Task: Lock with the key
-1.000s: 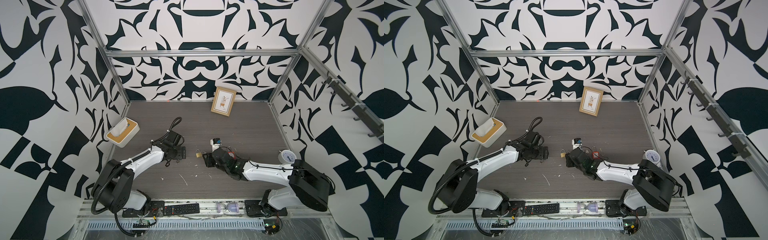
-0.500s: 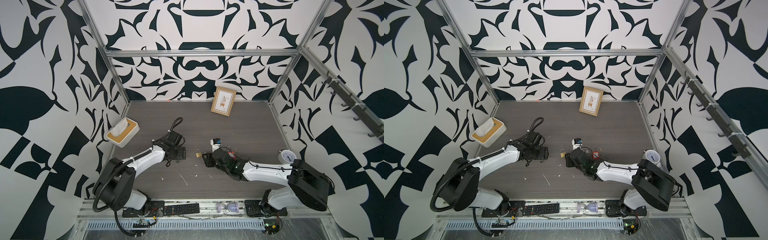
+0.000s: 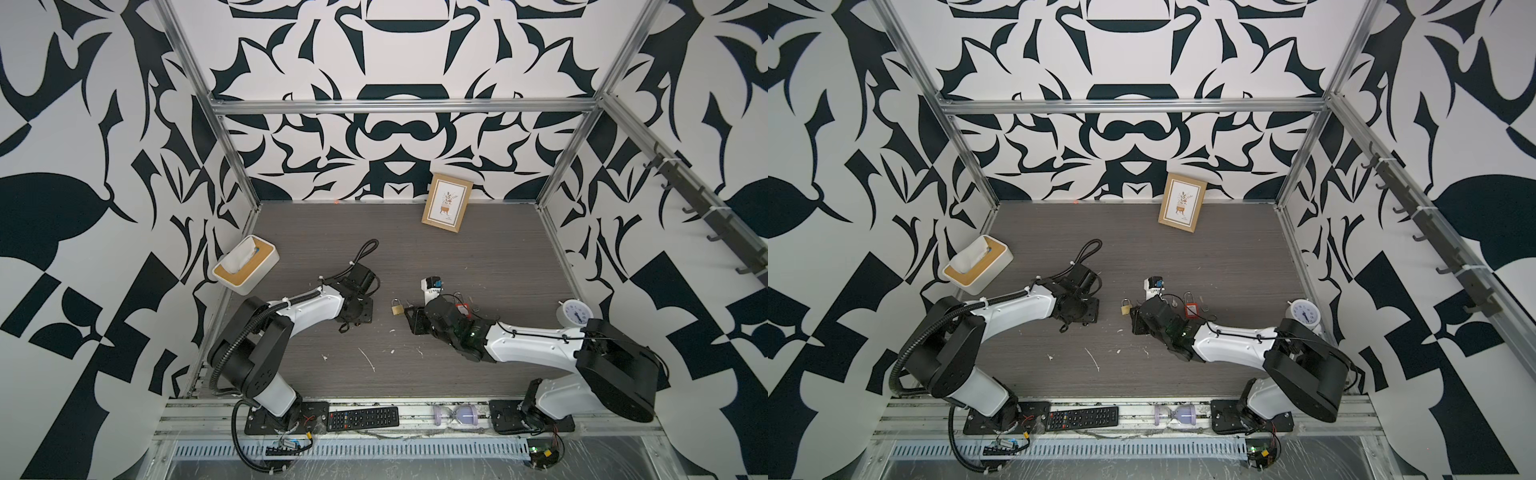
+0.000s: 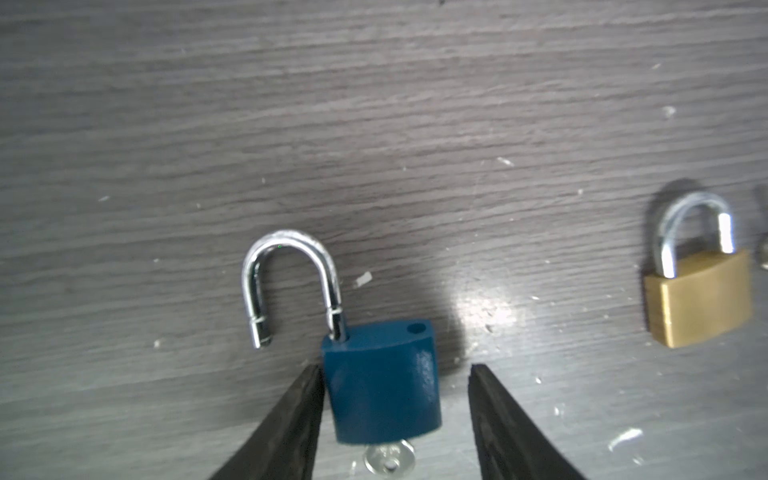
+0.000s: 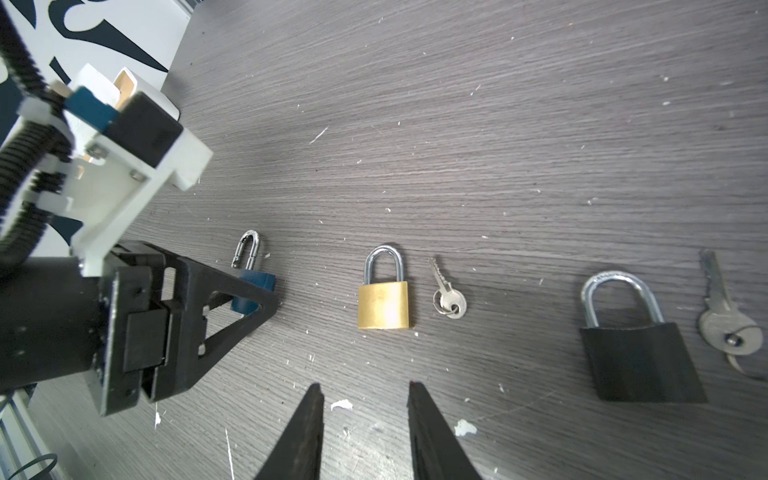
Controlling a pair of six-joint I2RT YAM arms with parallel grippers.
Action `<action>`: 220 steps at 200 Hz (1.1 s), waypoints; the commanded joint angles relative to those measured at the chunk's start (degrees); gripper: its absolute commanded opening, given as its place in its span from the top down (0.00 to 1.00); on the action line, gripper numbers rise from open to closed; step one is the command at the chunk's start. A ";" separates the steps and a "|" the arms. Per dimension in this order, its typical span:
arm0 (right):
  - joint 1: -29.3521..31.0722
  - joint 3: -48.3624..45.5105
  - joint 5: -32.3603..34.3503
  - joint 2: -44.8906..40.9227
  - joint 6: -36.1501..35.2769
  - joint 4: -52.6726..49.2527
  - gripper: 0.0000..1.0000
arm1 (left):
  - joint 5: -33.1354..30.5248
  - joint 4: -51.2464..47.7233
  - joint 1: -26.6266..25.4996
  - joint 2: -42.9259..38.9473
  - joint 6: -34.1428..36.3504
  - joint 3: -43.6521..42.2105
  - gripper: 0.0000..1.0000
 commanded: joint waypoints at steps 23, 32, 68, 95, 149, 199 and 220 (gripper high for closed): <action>0.11 -0.61 1.31 -1.08 0.78 0.88 0.64 | -1.63 -2.22 -0.25 3.28 0.16 1.70 0.43; 0.12 -0.78 1.43 -1.13 0.87 0.97 0.64 | -1.61 -2.20 -0.33 3.82 0.25 2.01 0.44; 0.03 -0.96 1.69 -1.36 1.05 0.99 0.64 | -2.27 -3.25 -1.09 6.03 0.50 3.57 0.49; -0.09 -0.93 1.58 -1.51 1.05 1.08 0.64 | -4.13 -4.88 -2.15 6.88 0.44 4.40 0.50; -0.32 -1.05 1.08 -0.95 1.17 1.71 0.64 | -8.63 -11.13 -5.14 10.27 -0.48 7.83 0.41; -0.42 -1.39 0.47 -0.21 1.65 2.86 0.64 | -8.42 -13.01 -5.34 9.04 -2.47 6.50 0.44; -0.41 -1.41 0.32 0.23 1.67 3.34 0.64 | -8.88 -13.67 -5.34 8.18 -2.81 5.89 0.44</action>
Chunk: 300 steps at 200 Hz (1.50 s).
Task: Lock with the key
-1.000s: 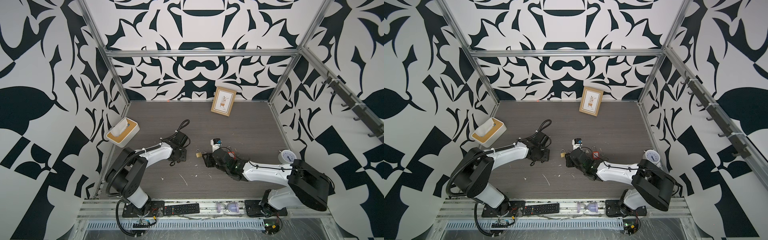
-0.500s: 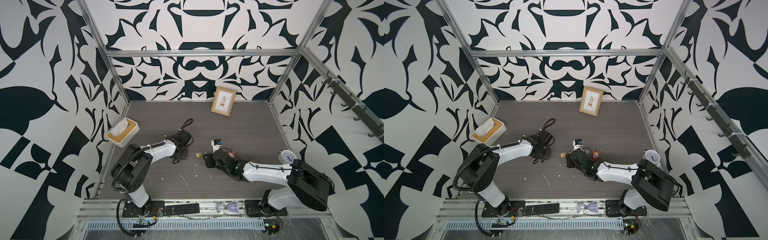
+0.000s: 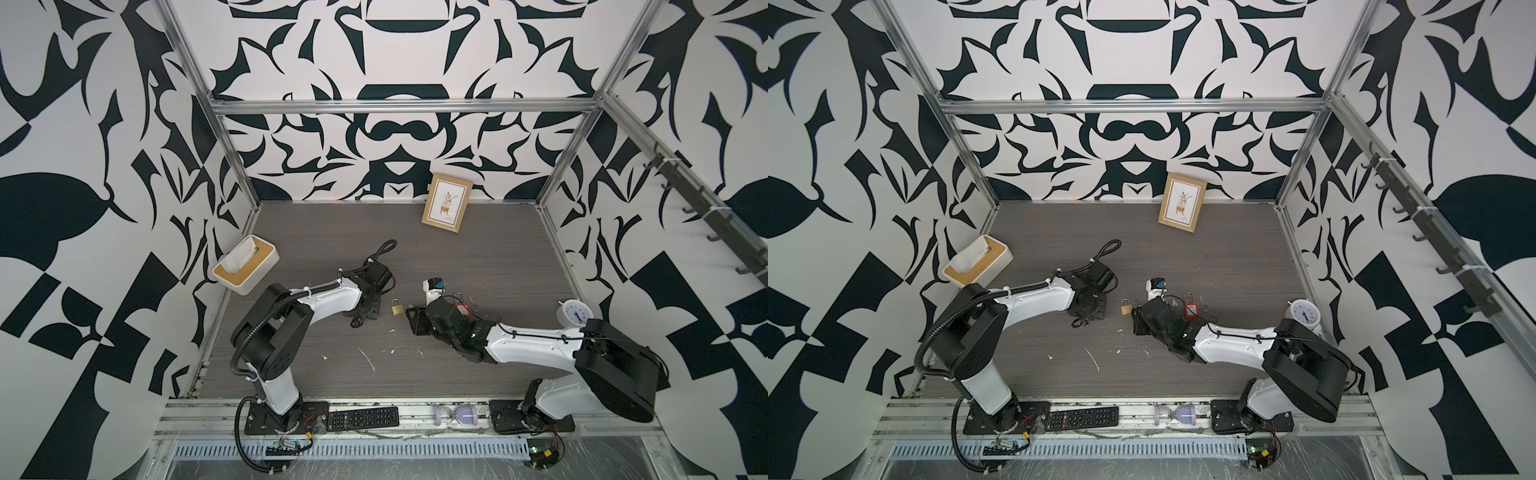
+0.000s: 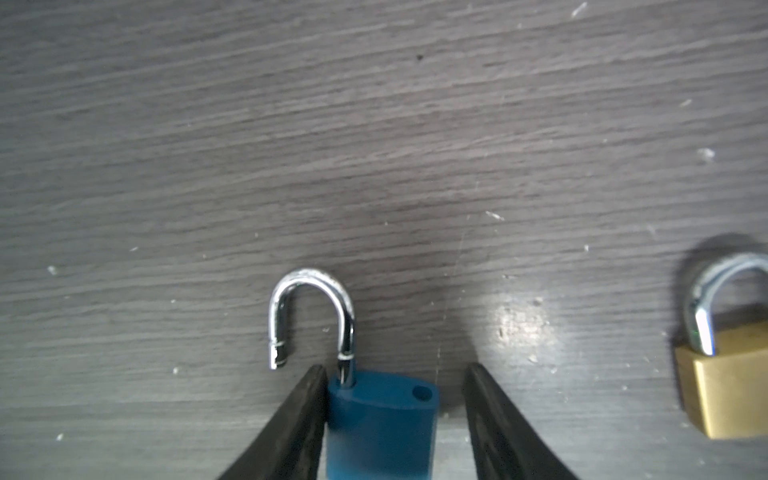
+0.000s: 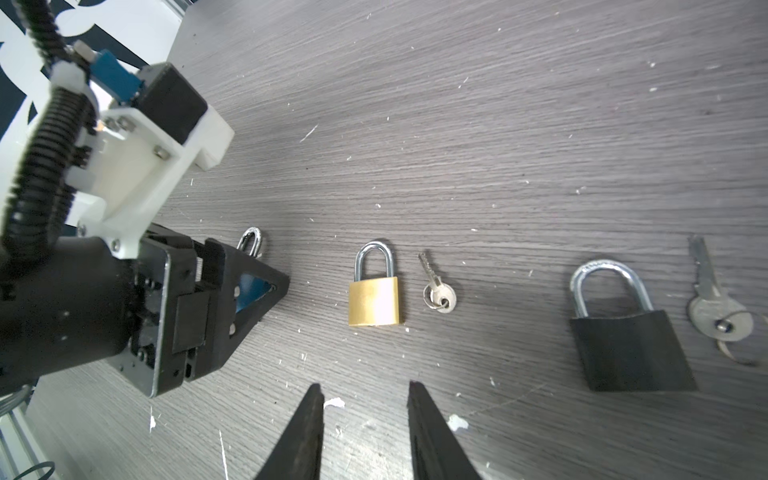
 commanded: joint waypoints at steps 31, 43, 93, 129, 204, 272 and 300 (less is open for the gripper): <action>-0.25 -0.12 -0.15 0.44 0.49 2.63 0.64 | 1.49 -7.89 -0.33 -0.94 -1.39 -2.46 0.44; -0.30 -0.21 -0.15 0.44 0.52 2.66 0.64 | 1.77 -7.43 -0.33 -1.17 -1.42 -2.46 0.44; -0.32 -0.30 -0.19 0.39 0.70 2.67 0.64 | 3.10 -5.53 -0.33 0.20 -1.03 -2.58 0.50; -0.28 -0.21 -0.18 0.61 0.66 2.67 0.64 | 3.23 -4.12 -0.33 -1.41 -1.21 -3.46 0.57; -0.44 2.37 -3.27 0.03 -3.45 2.17 0.64 | 4.99 1.10 -0.08 -10.25 -7.70 -2.06 1.00; -0.54 -5.15 -10.12 -1.97 -8.36 28.59 0.40 | 24.62 15.32 4.92 -15.16 -35.47 -3.34 1.00; -0.50 -4.23 -9.70 -2.83 -9.15 27.57 0.40 | 23.26 16.50 4.57 -17.63 -40.28 -4.28 1.00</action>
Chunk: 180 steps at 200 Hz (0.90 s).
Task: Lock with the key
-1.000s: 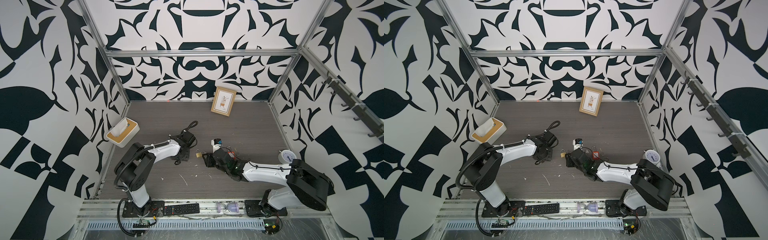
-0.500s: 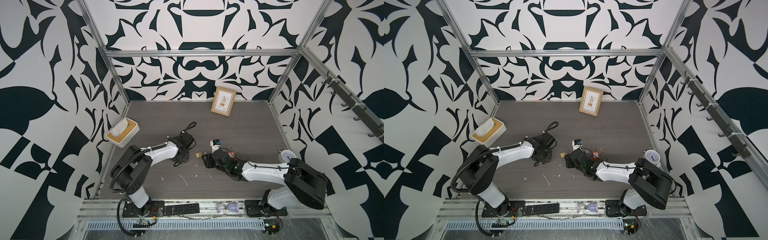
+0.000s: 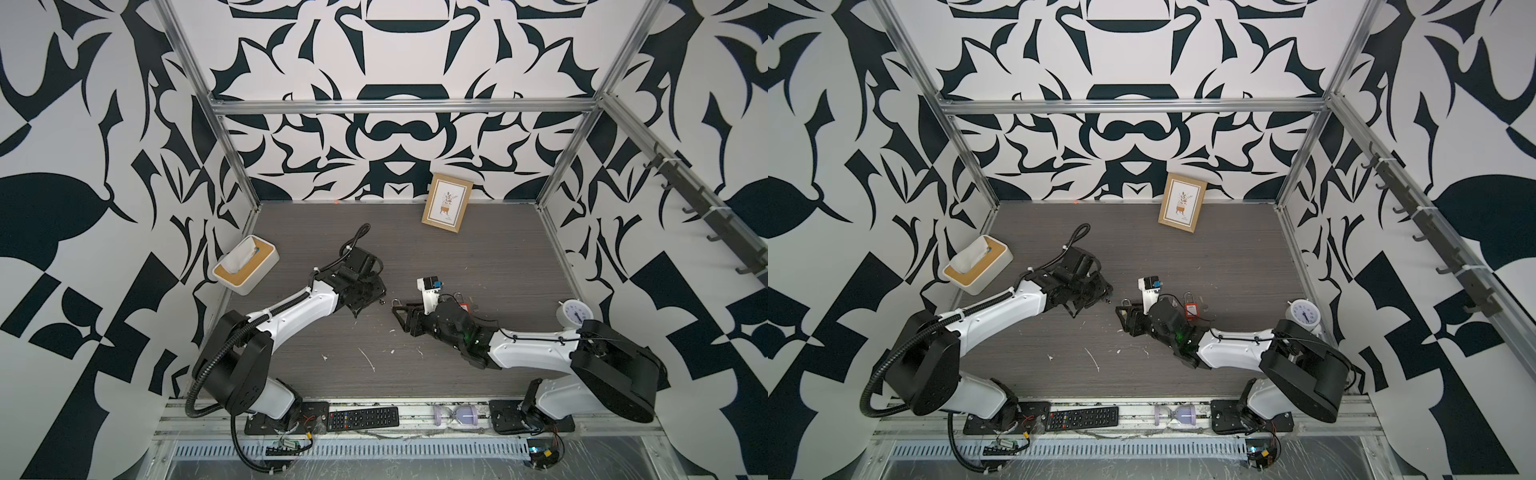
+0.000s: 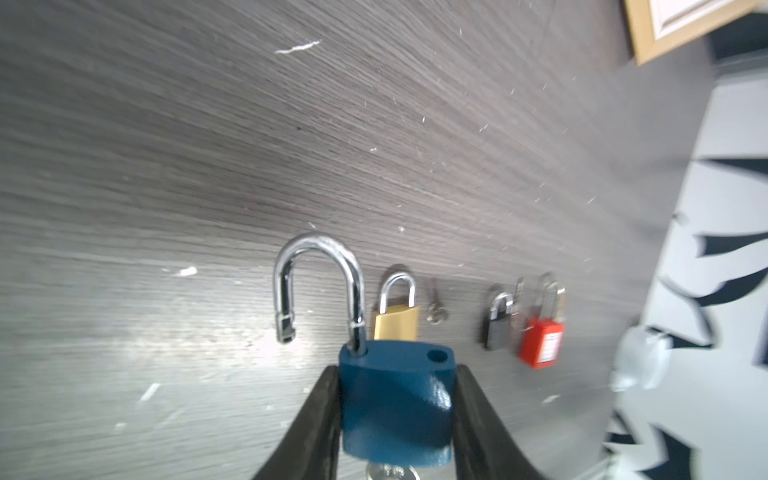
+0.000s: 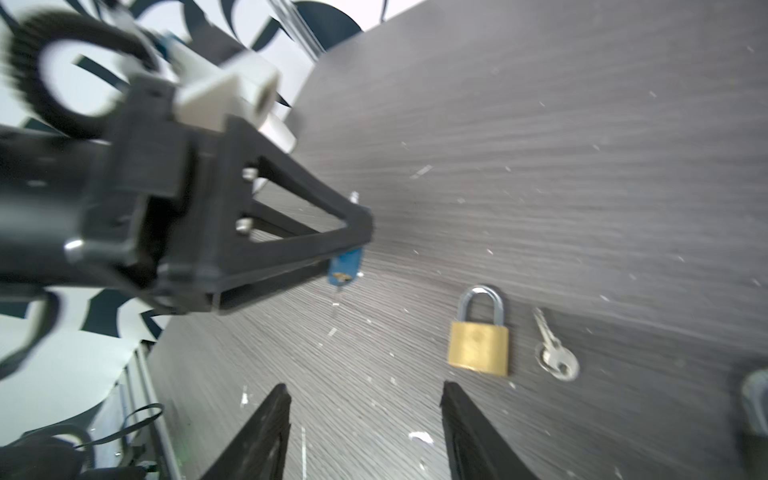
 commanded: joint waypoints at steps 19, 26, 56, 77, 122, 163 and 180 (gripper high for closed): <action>-0.08 2.82 -1.36 -2.15 -3.06 2.84 0.39 | 2.32 4.29 -0.05 -4.69 -9.26 -1.49 1.00; -0.03 3.30 -1.46 -1.75 -3.11 2.61 0.39 | 2.27 4.16 -0.05 -5.20 -9.26 -1.72 1.00; -0.23 6.33 -2.04 1.20 -2.59 2.08 0.38 | 3.18 5.69 -0.05 -6.67 -9.61 -3.55 1.00; -0.26 7.51 -1.66 2.68 -2.18 3.47 0.39 | 3.83 6.81 -0.07 -7.33 -9.56 -4.86 1.00; -0.52 10.53 -1.68 5.89 -0.74 2.45 0.48 | 4.38 8.77 -0.06 -8.73 -10.52 -6.56 1.00; -0.54 11.08 -0.24 7.62 0.23 3.21 0.50 | 5.86 9.88 -0.06 -8.71 -10.86 -6.50 1.00; -0.54 11.51 0.54 7.98 0.08 3.15 0.51 | 6.62 10.17 -0.06 -8.60 -11.02 -6.48 1.00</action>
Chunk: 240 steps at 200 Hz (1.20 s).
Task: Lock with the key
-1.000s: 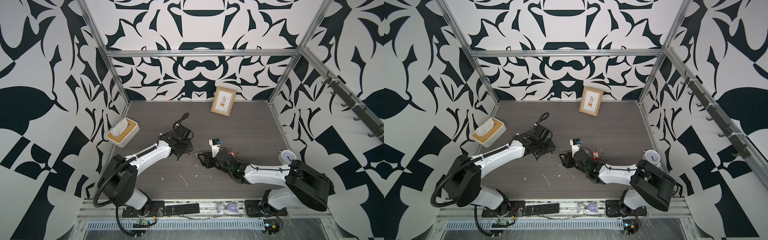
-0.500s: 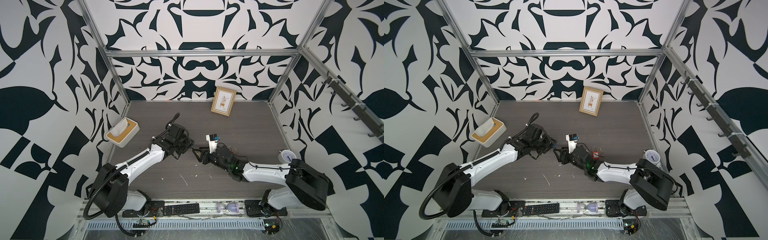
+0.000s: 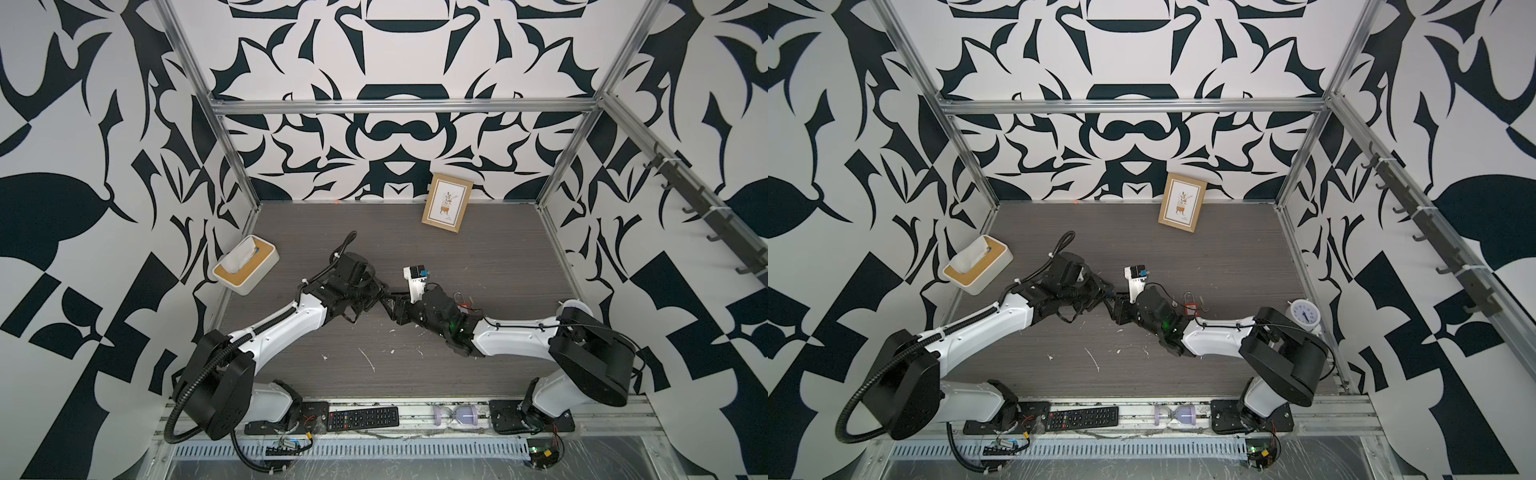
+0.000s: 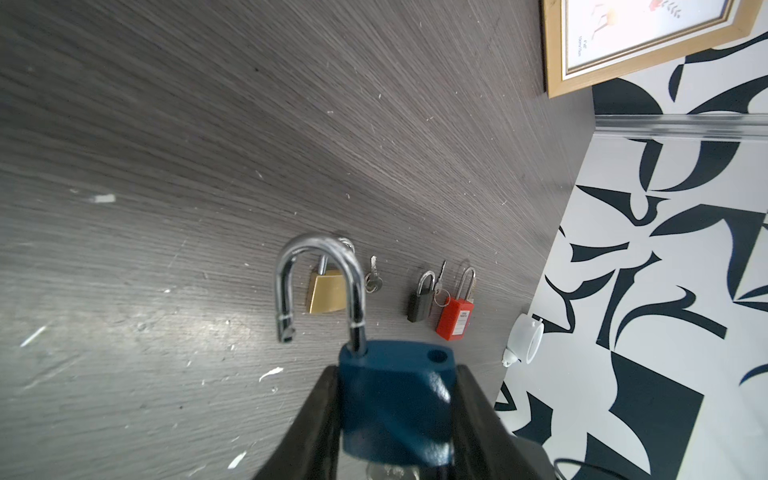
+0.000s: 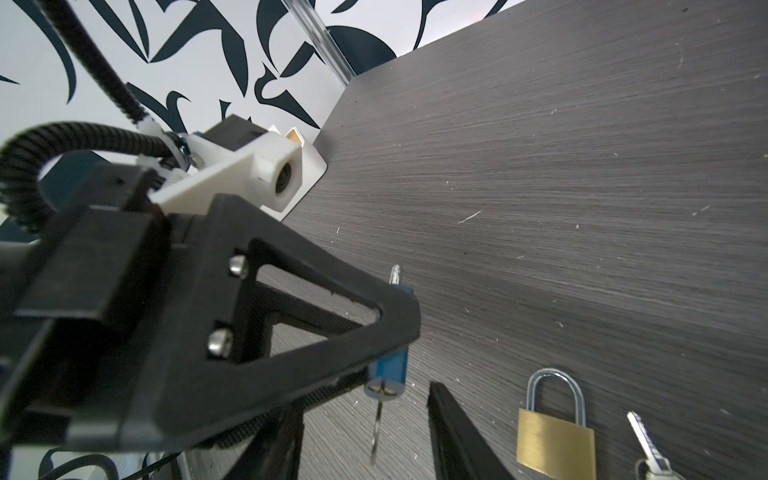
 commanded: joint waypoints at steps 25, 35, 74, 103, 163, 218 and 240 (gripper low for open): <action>-0.30 3.17 3.89 0.02 0.56 2.04 0.54 | 2.13 2.90 -0.16 -1.93 -1.13 -0.09 1.00; -0.37 3.25 4.30 0.14 0.54 2.67 0.55 | 2.27 2.90 -0.19 -2.10 -1.14 -0.01 1.00; -0.81 4.42 4.08 1.39 0.49 3.46 0.60 | 2.92 3.17 -0.21 -2.96 -1.21 0.25 1.00; -0.84 4.87 5.10 1.68 0.61 3.60 0.63 | 3.06 3.03 -0.18 -3.70 -1.13 0.33 1.00; -1.96 5.99 6.46 1.55 0.34 4.04 0.73 | 3.81 4.06 -0.21 -4.06 -1.04 -0.62 1.00; -2.31 6.79 5.18 3.32 0.43 5.57 0.88 | 5.99 5.92 -0.16 -3.71 -1.12 -1.00 1.00; -4.53 4.75 1.35 3.28 2.25 9.29 1.00 | 6.52 7.66 0.58 -3.71 0.03 -1.82 0.80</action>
